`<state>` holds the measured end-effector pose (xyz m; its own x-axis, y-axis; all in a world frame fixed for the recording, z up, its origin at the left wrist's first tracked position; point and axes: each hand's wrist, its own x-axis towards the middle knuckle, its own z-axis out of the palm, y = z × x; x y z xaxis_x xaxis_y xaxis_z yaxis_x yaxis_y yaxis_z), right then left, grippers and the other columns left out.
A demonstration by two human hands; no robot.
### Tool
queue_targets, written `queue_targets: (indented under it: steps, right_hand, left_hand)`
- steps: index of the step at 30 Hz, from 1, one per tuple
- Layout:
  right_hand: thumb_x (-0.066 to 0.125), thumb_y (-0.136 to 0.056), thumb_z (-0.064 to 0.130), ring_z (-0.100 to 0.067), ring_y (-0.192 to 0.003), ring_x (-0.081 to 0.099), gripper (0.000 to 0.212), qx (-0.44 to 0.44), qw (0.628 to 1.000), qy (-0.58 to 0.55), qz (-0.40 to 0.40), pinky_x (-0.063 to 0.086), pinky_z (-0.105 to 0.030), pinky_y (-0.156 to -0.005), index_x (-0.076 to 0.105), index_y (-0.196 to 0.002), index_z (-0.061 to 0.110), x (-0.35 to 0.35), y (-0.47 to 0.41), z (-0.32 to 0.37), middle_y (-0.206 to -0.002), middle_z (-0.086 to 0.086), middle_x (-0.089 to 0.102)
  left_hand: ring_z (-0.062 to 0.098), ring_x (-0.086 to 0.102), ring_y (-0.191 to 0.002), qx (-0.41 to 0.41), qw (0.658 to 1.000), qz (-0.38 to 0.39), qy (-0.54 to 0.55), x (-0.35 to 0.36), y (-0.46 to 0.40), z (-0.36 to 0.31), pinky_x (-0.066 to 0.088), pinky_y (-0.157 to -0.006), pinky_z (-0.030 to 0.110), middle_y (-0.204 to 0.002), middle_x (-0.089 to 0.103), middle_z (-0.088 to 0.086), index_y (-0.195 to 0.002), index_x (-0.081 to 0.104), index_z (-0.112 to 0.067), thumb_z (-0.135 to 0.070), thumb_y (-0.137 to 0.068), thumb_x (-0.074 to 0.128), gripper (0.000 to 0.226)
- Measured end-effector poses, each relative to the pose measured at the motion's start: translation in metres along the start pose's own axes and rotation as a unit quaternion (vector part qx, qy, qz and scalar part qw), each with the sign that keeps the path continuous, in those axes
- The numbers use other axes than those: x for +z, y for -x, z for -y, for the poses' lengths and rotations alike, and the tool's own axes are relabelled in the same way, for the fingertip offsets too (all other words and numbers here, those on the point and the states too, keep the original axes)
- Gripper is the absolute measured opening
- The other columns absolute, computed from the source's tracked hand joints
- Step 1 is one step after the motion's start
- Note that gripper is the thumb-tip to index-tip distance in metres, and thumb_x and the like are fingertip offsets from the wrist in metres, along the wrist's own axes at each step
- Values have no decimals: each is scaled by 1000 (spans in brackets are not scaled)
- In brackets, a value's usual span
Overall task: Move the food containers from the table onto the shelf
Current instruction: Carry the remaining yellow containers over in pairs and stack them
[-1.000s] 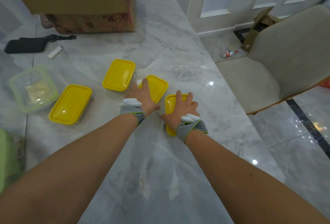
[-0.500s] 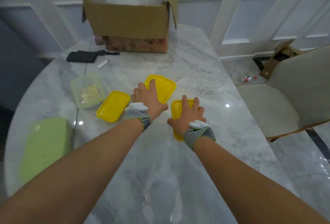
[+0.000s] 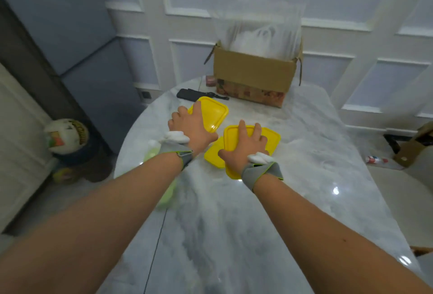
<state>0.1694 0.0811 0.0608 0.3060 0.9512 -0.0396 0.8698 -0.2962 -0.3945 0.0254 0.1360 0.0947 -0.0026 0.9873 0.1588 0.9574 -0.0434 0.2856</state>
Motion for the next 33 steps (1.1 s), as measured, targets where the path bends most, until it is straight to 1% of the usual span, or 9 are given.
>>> queue_targets:
  steps: [2, 3, 10, 15, 19, 21, 24, 30, 33]
  right_hand:
    - [68, -63, 69, -41, -138, 23, 113, -39, 999, -1, 1, 44, -52, -96, 9, -153, 36, 3, 14, 57, -162, -8, 4]
    - [68, -64, 69, -41, -138, 23, 113, -36, 999, -2, 2, 44, -53, -97, 9, -153, 36, 2, 15, 66, -161, -8, 4]
    - [71, -64, 64, -40, -139, 23, 112, -104, 995, -12, 4, 41, -52, -97, 11, -153, 32, 24, 64, 216, -162, -8, 3]
    - [71, -60, 63, -40, -132, 31, 106, -155, 988, -15, 4, 43, -50, -94, 21, -149, 31, 55, 100, 314, -158, -10, 12]
    - [71, -59, 64, -40, -134, 30, 106, -193, 980, -33, 23, 44, -52, -96, 22, -147, 31, 82, 130, 389, -156, -10, 17]
    - [71, -61, 64, -41, -138, 25, 111, -207, 977, -35, 36, 41, -54, -101, 17, -151, 31, 87, 137, 412, -159, -11, 13]
    - [71, -65, 64, -42, -140, 23, 113, -237, 970, -22, 52, 37, -54, -104, 10, -154, 29, 94, 149, 453, -161, -11, 7]
    - [69, -69, 67, -41, -140, 24, 108, -279, 958, -26, 62, 35, -53, -105, 13, -154, 29, 117, 149, 532, -161, -11, 8]
    - [72, -66, 62, -41, -137, 27, 110, -302, 952, -24, 55, 37, -52, -102, 13, -153, 29, 129, 141, 572, -160, -10, 11]
  left_hand:
    - [39, 49, -111, -28, 999, -22, -14, -39, 2, 51, 40, -90, 44, -124, 52, 17, -141, 32, -25, -59, -57, 72, 99]
    - [40, 49, -111, -25, 999, -27, -18, -47, 1, 58, 40, -89, 45, -124, 53, 17, -140, 32, -24, -61, -56, 71, 99]
    - [40, 51, -107, -81, 993, -73, -39, -135, 20, 200, 41, -88, 46, -119, 57, 16, -137, 35, -26, -66, -53, 66, 98]
    - [40, 53, -101, -120, 985, -110, -53, -183, 41, 306, 42, -82, 45, -112, 58, 16, -129, 43, -25, -78, -41, 45, 103]
    - [39, 54, -98, -162, 975, -129, -81, -213, 54, 393, 40, -76, 43, -107, 59, 14, -119, 49, -27, -78, -44, 50, 90]
    - [38, 54, -97, -176, 971, -135, -85, -222, 56, 418, 37, -73, 41, -105, 60, 13, -115, 51, -28, -79, -44, 49, 87]
    - [38, 55, -99, -208, 964, -140, -89, -238, 61, 458, 39, -76, 42, -105, 60, 12, -114, 52, -28, -77, -45, 49, 86]
    - [38, 54, -105, -247, 952, -150, -97, -262, 52, 520, 41, -84, 43, -112, 60, 13, -119, 53, -26, -75, -51, 52, 84]
    - [38, 53, -104, -266, 947, -160, -88, -273, 45, 548, 40, -81, 43, -112, 60, 14, -120, 52, -26, -74, -51, 51, 84]
